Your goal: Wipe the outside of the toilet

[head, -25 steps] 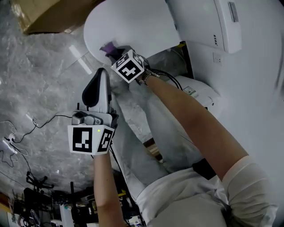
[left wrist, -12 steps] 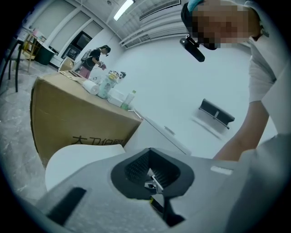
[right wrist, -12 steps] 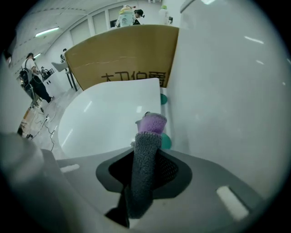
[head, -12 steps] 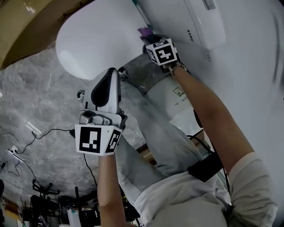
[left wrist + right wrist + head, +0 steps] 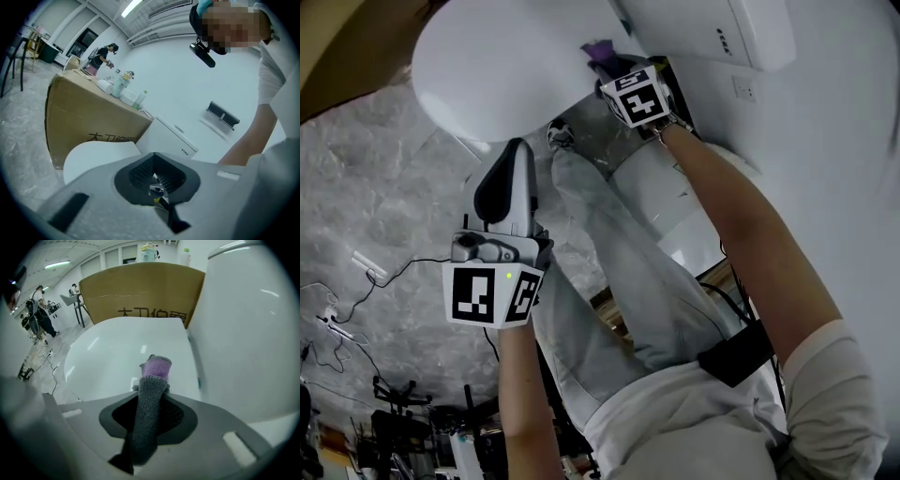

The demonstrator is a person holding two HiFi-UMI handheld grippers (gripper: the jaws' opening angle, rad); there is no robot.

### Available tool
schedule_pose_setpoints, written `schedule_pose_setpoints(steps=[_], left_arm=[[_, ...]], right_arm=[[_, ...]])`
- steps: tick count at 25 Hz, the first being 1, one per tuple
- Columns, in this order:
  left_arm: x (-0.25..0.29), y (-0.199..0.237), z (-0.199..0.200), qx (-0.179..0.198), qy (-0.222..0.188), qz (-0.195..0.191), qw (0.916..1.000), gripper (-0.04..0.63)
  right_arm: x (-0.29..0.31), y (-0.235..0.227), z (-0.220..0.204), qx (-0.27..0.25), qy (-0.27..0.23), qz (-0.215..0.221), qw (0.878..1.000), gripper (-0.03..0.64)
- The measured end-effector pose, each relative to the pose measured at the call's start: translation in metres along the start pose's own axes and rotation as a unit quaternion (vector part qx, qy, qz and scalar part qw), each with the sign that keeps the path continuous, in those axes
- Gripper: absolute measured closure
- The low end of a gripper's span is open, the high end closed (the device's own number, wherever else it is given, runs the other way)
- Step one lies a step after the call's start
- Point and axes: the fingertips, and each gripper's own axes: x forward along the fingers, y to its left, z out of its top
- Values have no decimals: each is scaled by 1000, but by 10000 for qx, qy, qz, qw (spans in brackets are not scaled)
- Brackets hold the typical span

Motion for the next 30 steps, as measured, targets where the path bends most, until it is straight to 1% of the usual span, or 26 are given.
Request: schedule_pose_setpoints(steps=[3, 6, 12, 17, 22, 26, 30], left_arm=[[-23, 20, 7, 16, -18, 91, 10000, 591], [-47, 43, 15, 12, -91, 190, 9998, 591], [-91, 82, 26, -38, -221, 374, 9991, 591], [-119, 102, 29, -106, -242, 399, 9989, 591], [-138, 116, 35, -58, -258, 390, 9989, 591], [-153, 133, 39, -94, -344, 544, 9979, 591], [-165, 146, 37, -171, -432, 755, 9961, 591]], right_arm=[[3, 47, -2, 28, 24, 176, 9998, 518], [6, 85, -1, 275, -50, 206, 9994, 518], [7, 139, 10, 506, -3, 297, 9983, 518], [12, 191, 25, 347, 65, 492, 9982, 518], [21, 248, 54, 290, -154, 745, 9967, 517], [31, 282, 81, 189, -311, 924, 9951, 518], [45, 303, 110, 74, -361, 1104, 9932, 518]])
